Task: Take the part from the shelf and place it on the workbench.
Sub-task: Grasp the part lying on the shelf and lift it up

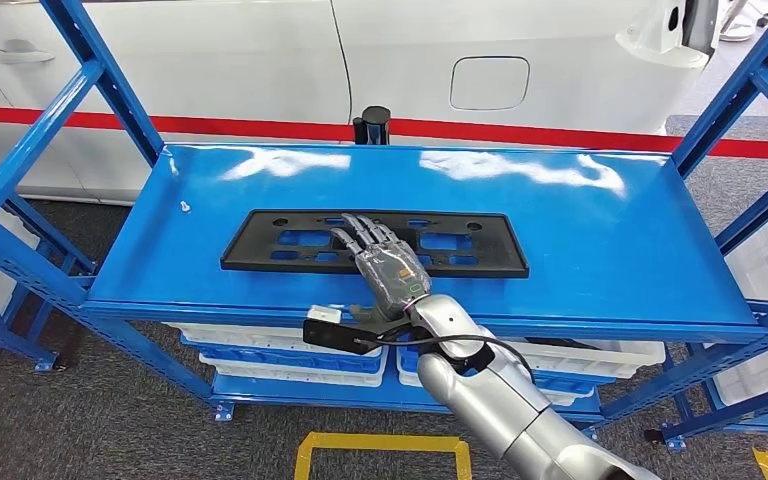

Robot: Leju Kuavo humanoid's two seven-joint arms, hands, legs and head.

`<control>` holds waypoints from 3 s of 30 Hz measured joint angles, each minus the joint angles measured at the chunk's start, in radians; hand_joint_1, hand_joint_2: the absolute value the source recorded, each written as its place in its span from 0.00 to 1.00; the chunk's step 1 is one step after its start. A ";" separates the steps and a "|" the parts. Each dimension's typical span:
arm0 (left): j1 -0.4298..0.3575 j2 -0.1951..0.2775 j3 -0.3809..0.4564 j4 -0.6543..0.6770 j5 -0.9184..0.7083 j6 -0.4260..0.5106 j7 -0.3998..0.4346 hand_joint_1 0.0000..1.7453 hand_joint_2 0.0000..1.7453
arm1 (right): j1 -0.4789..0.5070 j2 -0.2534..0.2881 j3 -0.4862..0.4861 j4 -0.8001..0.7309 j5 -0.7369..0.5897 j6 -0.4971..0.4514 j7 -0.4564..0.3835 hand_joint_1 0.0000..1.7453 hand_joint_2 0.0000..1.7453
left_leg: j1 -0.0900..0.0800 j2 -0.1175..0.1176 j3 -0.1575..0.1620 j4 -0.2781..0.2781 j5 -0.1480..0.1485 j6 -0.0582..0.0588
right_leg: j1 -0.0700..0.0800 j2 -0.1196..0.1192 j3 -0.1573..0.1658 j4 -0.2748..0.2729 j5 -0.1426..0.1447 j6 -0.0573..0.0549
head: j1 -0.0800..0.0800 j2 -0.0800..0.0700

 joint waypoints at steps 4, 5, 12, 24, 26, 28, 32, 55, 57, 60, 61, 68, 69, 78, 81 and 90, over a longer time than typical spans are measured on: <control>0.000 -0.001 0.004 0.000 -0.005 0.008 0.002 0.00 0.00 | -0.003 0.015 -0.005 0.040 0.076 -0.061 0.012 0.00 1.00 | 0.000 0.000 0.000 0.000 0.000 0.000 | 0.000 0.000 0.000 0.000 0.000 0.000 | 0.000 0.000; 0.000 -0.002 0.005 0.000 -0.008 0.009 0.003 0.00 0.00 | -0.003 0.019 -0.011 0.050 0.097 -0.078 0.016 0.00 1.00 | 0.000 0.000 0.000 0.000 0.000 0.000 | 0.000 0.000 0.000 0.000 0.000 0.000 | 0.000 0.000; -0.001 -0.004 0.021 0.000 -0.033 0.019 0.012 0.00 0.00 | -0.010 0.029 -0.060 0.118 0.300 -0.203 0.070 0.00 1.00 | 0.000 0.000 0.000 0.000 0.000 0.000 | 0.000 0.000 0.000 0.000 0.000 0.000 | 0.000 0.000; 0.000 -0.005 0.053 0.000 -0.071 0.019 0.019 0.00 0.00 | 0.003 0.033 -0.177 0.142 0.463 -0.187 0.118 0.00 1.00 | 0.000 0.000 0.000 0.000 0.000 0.000 | 0.000 0.000 0.000 0.000 0.000 0.000 | 0.000 0.000; 0.000 -0.004 0.058 0.000 -0.072 0.019 0.019 0.00 0.00 | 0.005 0.033 -0.185 0.142 0.465 -0.187 0.119 0.00 1.00 | 0.000 0.000 0.000 0.000 0.000 0.000 | 0.000 0.000 0.000 0.000 0.000 0.000 | 0.000 0.000; 0.000 -0.004 0.062 0.000 -0.072 0.018 0.019 0.00 0.00 | 0.006 0.035 -0.192 0.142 0.465 -0.186 0.119 0.00 1.00 | 0.000 0.000 0.001 0.000 0.000 0.000 | 0.000 0.000 0.000 0.000 0.000 0.000 | 0.000 0.000; 0.000 -0.004 0.066 0.000 -0.073 0.018 0.019 0.00 0.00 | 0.006 0.037 -0.198 0.143 0.466 -0.148 0.131 0.30 1.00 | 0.000 0.000 0.001 0.000 0.000 0.000 | 0.000 0.000 0.000 0.000 0.000 0.000 | 0.000 0.000; 0.011 -0.004 0.124 0.000 -0.126 -0.011 0.022 0.00 0.00 | 0.003 0.046 -0.220 0.155 0.535 0.065 0.219 1.00 1.00 | 0.000 0.000 0.008 0.000 0.000 0.000 | 0.000 0.000 0.007 0.000 0.000 0.000 | 0.000 0.000; 0.011 -0.004 0.127 0.000 -0.126 -0.011 0.022 0.00 0.00 | 0.005 0.045 -0.222 0.152 0.536 0.065 0.220 1.00 1.00 | 0.000 0.000 0.008 0.000 0.000 0.000 | 0.000 0.000 0.008 0.000 0.000 0.000 | 0.000 0.000; 0.011 -0.004 0.133 0.000 -0.130 -0.011 0.022 0.00 0.00 | 0.009 0.045 -0.225 0.146 0.538 0.063 0.221 1.00 1.00 | 0.000 0.000 0.008 0.000 0.000 0.000 | 0.000 0.000 0.008 0.000 0.000 0.000 | 0.000 0.000; 0.011 -0.004 0.135 0.000 -0.133 -0.011 0.022 0.00 0.00 | 0.011 0.045 -0.226 0.144 0.539 0.061 0.221 1.00 1.00 | 0.000 0.000 0.008 0.000 0.000 0.000 | 0.000 0.000 0.008 0.000 0.000 0.000 | 0.000 0.000; 0.011 -0.005 0.146 0.000 -0.159 -0.006 0.019 0.00 0.50 | 0.034 0.037 -0.251 0.115 0.514 0.020 0.213 1.00 1.00 | 0.000 0.000 0.008 0.000 0.000 0.000 | 0.000 0.000 0.008 0.000 0.000 0.000 | 0.000 0.000; 0.011 -0.005 0.147 0.000 -0.165 -0.006 0.018 0.00 0.75 | 0.043 0.035 -0.261 0.100 0.491 0.010 0.203 1.00 1.00 | 0.000 0.000 0.008 0.000 0.000 0.000 | 0.000 0.000 0.008 0.000 0.000 0.000 | 0.000 0.000; 0.012 -0.009 0.170 0.000 -0.226 -0.001 0.017 0.00 0.00 | 0.166 0.004 -0.425 -0.303 -0.020 -0.035 0.017 1.00 1.00 | -0.001 0.000 0.006 0.000 0.000 0.000 | 0.000 0.000 0.006 0.000 0.000 0.000 | 0.000 0.000; 0.013 -0.012 0.177 0.000 -0.238 -0.003 0.017 0.00 0.50 | 0.185 -0.022 -0.472 -0.457 -0.117 -0.048 -0.031 1.00 1.00 | -0.001 0.000 0.005 0.000 -0.001 0.000 | -0.001 0.000 0.005 0.000 0.000 0.000 | 0.000 0.000; 0.014 -0.017 0.193 0.000 -0.262 0.008 0.001 0.00 1.00 | 0.236 -0.125 -0.545 -0.749 -0.306 -0.162 -0.181 1.00 1.00 | -0.002 -0.001 0.004 0.000 -0.001 0.000 | -0.001 0.000 0.004 0.000 0.000 0.000 | 0.000 0.000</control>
